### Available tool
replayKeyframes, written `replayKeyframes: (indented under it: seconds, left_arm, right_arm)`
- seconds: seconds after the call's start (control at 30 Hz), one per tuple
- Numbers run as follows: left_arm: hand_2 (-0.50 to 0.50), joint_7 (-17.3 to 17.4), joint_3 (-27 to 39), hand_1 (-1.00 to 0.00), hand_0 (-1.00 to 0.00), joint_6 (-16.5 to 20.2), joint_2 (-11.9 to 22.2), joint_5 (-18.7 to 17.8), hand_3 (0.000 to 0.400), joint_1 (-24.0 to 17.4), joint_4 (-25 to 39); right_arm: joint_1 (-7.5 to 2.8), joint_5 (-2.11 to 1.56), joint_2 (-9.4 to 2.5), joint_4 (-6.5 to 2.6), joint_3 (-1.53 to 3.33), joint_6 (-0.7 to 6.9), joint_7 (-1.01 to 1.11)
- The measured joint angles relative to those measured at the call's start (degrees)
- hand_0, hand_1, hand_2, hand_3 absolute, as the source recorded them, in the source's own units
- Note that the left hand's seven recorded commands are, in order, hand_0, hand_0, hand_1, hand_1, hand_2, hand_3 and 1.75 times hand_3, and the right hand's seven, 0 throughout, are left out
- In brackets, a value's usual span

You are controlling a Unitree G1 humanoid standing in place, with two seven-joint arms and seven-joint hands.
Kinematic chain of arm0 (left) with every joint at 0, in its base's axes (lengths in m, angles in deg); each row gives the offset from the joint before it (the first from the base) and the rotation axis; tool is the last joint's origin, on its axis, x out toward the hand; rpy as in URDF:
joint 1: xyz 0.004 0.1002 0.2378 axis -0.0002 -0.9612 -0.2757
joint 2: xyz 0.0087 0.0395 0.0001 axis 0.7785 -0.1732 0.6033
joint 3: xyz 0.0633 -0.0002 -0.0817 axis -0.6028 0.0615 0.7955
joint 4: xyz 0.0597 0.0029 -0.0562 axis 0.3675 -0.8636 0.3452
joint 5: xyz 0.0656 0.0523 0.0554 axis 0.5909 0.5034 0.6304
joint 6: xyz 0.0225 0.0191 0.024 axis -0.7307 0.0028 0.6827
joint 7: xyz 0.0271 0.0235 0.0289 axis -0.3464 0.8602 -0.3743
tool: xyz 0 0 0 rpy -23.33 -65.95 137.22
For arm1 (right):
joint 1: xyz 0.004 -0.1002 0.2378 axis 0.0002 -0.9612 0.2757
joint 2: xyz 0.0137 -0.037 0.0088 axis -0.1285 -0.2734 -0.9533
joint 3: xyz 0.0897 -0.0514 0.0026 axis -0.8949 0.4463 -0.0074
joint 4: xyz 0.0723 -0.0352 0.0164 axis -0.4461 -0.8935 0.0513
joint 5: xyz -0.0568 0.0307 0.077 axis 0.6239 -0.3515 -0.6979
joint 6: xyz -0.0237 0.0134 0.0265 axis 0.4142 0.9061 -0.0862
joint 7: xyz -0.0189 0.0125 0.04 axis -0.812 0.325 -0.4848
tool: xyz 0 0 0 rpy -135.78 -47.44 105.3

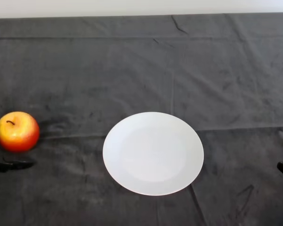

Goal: Move the apple to the plate

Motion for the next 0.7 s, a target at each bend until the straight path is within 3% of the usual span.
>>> replayKeyframes:
  seconds: [0.27, 0.37, 0.53, 0.63, 0.7]
  left_arm:
    - [0.0, -0.07, -0.04, -1.0, -1.0, 0.12, -0.82, 0.01, 0.4, 1.02, 0.11]
    - [0.0, -0.07, -0.08, -1.0, -1.0, 2.5, -1.76, 0.32, 0.4, 0.99, 1.56]
    - [0.0, -0.09, -2.1, -1.0, -1.0, 6.18, -3.58, 1.16, 0.4, 0.85, 9.59]
    - [0.0, -0.08, -2.42, -1.0, -1.0, 8.38, -5.13, 1.24, 0.4, 0.7, 16.26]
    - [0.0, -0.06, -3.65, -1.0, -1.0, 9.78, -5.52, 1.26, 0.4, 0.54, 20.2]
  right_arm:
    - [0.0, -0.02, 0.0, 0.0, 0.0, -0.01, 0.0]
    - [0.0, -0.03, 0.01, 0.0, -0.01, -0.01, -0.03]
    - [-0.05, -0.01, 0.02, 0.0, -0.08, -0.01, -0.15]
    - [-0.05, 0.0, 0.02, 0.2, -0.06, -0.01, 0.0]
    - [-0.05, 0.04, 0.02, 0.51, -0.1, -0.07, -0.02]
